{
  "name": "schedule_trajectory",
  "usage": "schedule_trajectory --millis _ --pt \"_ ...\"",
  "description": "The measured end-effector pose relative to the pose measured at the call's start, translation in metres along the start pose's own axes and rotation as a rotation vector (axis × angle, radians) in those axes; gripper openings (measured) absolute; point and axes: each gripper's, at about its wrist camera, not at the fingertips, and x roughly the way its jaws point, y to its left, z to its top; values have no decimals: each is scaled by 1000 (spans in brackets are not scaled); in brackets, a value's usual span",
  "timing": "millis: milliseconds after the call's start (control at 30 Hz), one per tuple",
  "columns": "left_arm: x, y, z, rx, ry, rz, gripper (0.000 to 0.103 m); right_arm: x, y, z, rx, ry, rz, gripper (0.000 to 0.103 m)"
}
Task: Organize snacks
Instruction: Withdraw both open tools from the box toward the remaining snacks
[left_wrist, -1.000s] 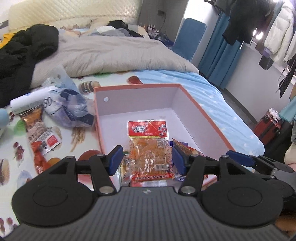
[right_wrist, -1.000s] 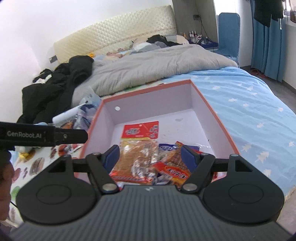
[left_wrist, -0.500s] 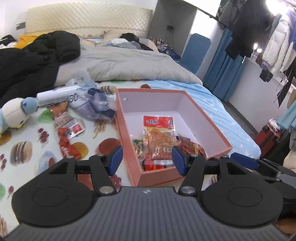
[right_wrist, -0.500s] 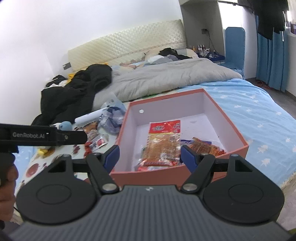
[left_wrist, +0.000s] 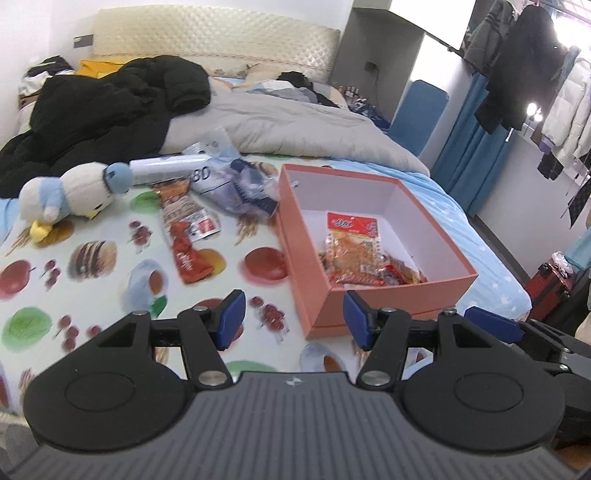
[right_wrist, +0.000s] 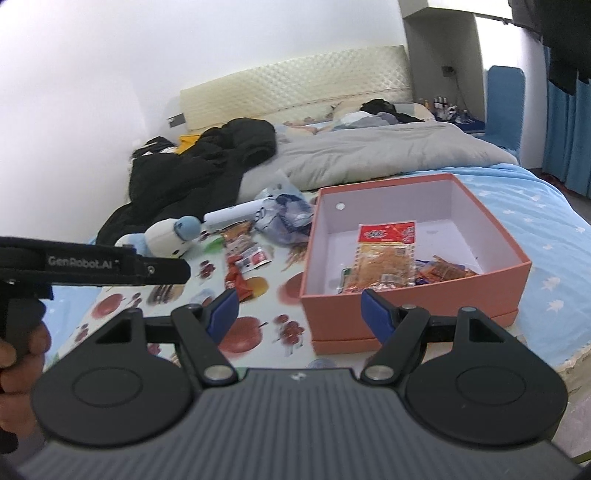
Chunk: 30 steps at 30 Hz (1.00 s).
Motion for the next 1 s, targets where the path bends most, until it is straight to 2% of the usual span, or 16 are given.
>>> schedule_trajectory --millis 200,433,600,833,1000 --pt "-13 17 -18 -40 5 29 64 -4 16 -14 -45 15 25 74" --pt "-9 38 -32 -90 29 42 64 0 28 -24 -54 26 81 74" --pt "2 49 -24 -82 34 51 64 14 29 -27 -30 47 103 74" --pt "25 83 -10 -109 25 69 64 34 37 -23 -37 54 89 74" --pt "55 115 -3 -135 29 98 64 61 54 -21 -45 62 146 74"
